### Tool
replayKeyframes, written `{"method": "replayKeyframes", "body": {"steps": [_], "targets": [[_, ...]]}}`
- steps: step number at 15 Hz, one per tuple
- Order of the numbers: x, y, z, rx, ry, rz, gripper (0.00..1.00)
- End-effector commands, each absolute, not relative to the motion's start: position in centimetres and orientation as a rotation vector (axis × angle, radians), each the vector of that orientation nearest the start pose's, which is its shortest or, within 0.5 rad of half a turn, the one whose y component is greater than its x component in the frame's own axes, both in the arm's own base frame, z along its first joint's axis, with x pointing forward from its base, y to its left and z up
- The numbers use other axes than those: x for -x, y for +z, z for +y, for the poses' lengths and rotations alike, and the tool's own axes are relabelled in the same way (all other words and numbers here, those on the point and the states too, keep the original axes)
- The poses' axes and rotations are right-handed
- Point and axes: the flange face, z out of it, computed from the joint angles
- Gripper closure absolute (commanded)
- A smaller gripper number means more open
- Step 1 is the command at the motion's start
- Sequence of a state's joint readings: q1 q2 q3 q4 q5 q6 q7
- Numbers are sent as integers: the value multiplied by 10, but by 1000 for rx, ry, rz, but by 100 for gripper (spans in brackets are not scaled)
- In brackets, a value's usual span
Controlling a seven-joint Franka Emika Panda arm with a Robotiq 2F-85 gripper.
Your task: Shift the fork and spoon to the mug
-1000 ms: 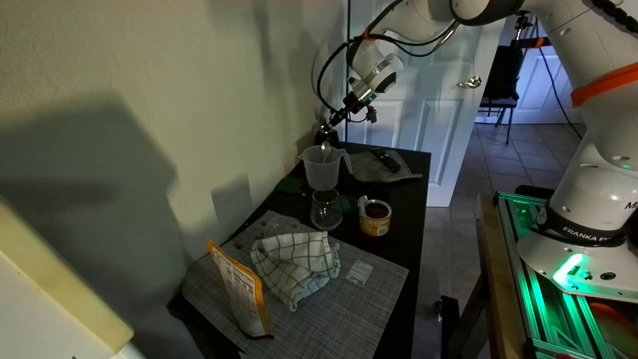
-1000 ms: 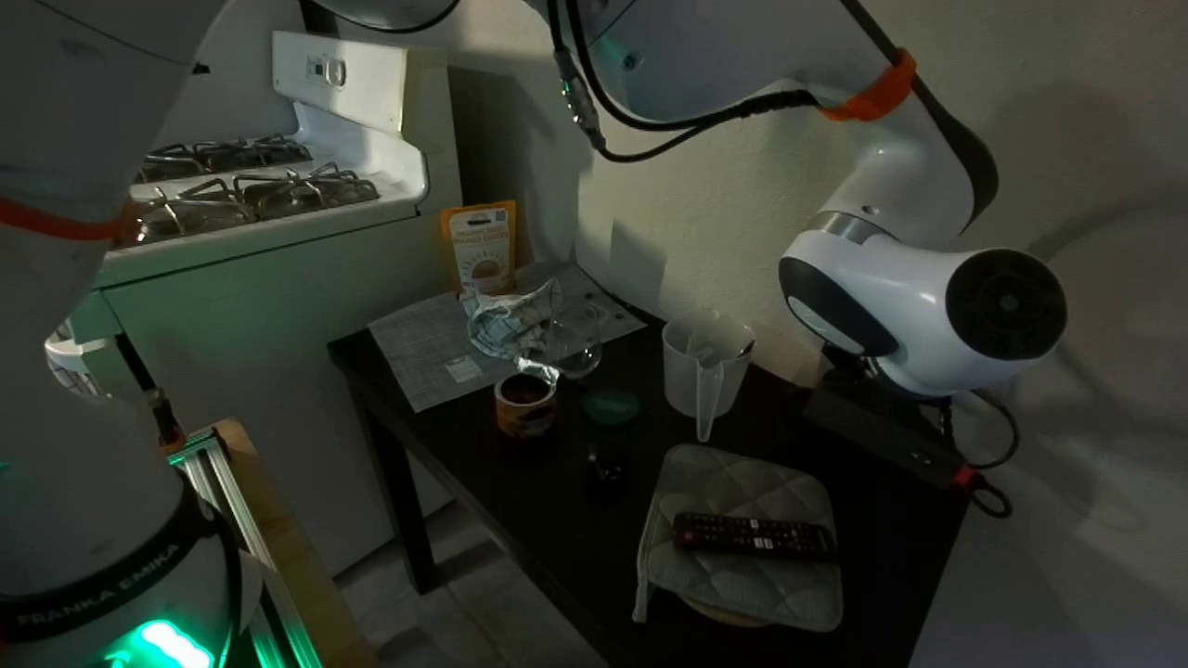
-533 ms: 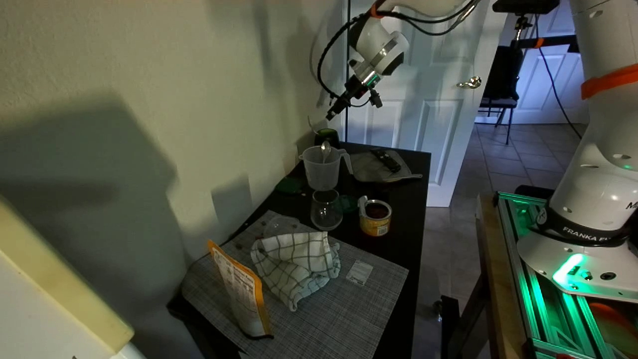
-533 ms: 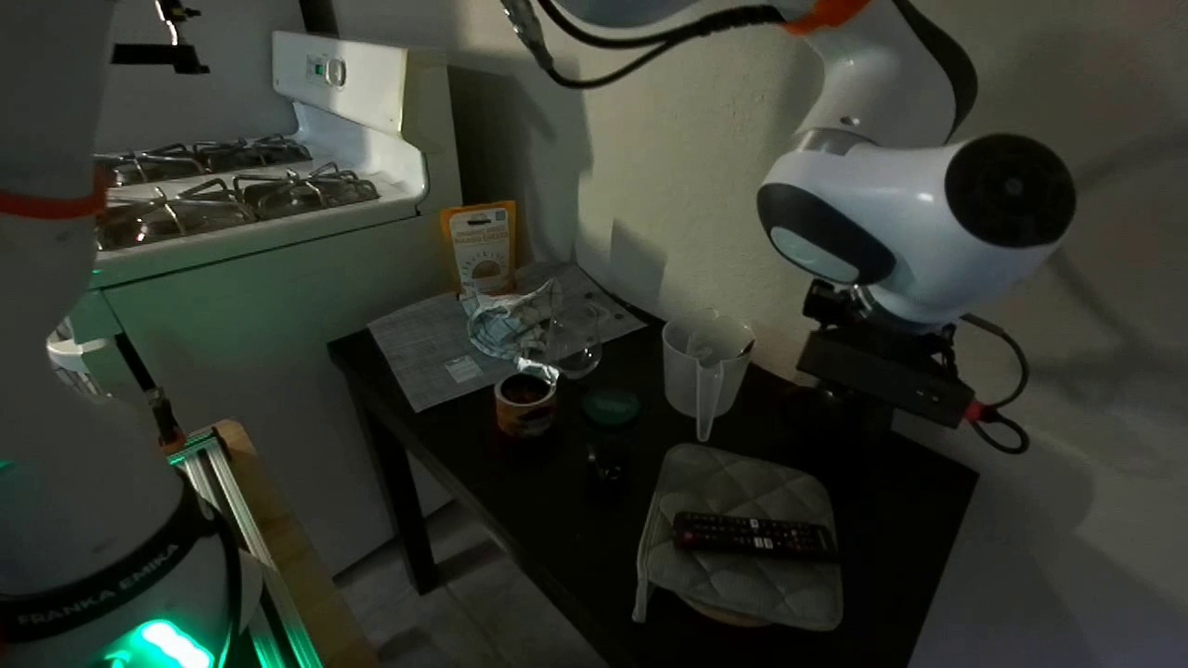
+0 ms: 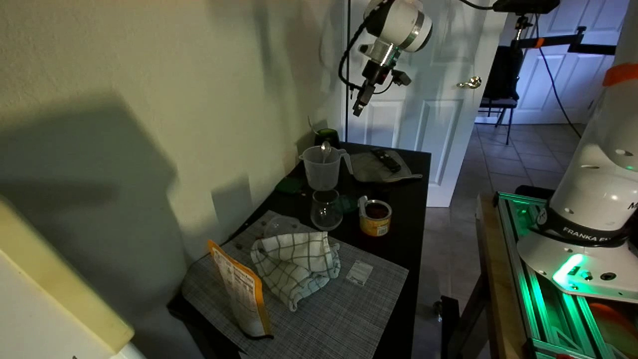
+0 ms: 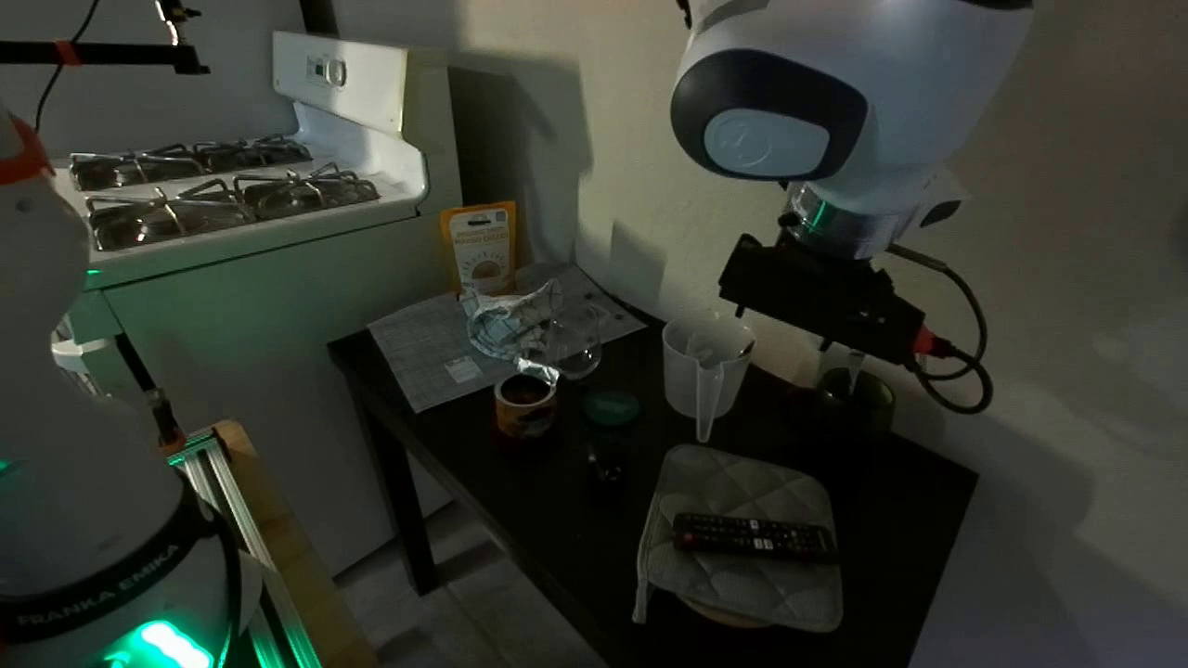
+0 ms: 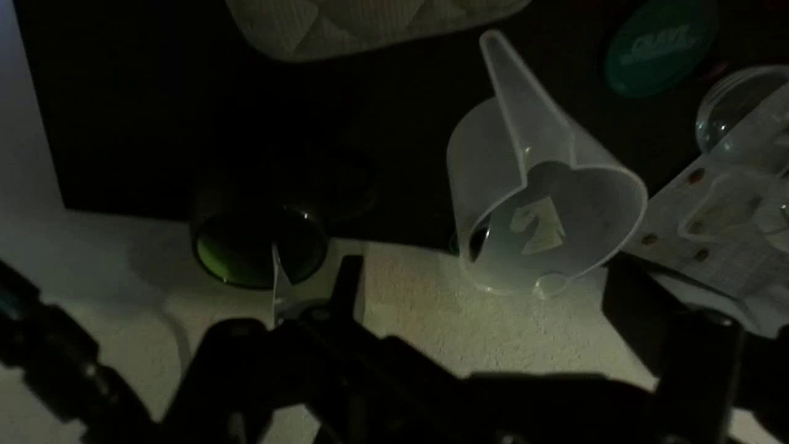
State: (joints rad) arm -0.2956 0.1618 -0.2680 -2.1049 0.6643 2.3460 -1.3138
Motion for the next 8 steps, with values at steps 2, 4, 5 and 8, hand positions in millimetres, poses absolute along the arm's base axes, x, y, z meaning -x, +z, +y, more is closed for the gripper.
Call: {"method": "replayKeyframes", "body": {"steps": [2, 4, 5, 8], "targets": [[-488, 352, -275, 2958, -375, -305, 0], [-502, 351, -258, 2984, -391, -291, 0], [-512, 350, -248, 2997, -413, -297, 0], [-538, 338, -223, 3001, -470, -317, 0]]}}
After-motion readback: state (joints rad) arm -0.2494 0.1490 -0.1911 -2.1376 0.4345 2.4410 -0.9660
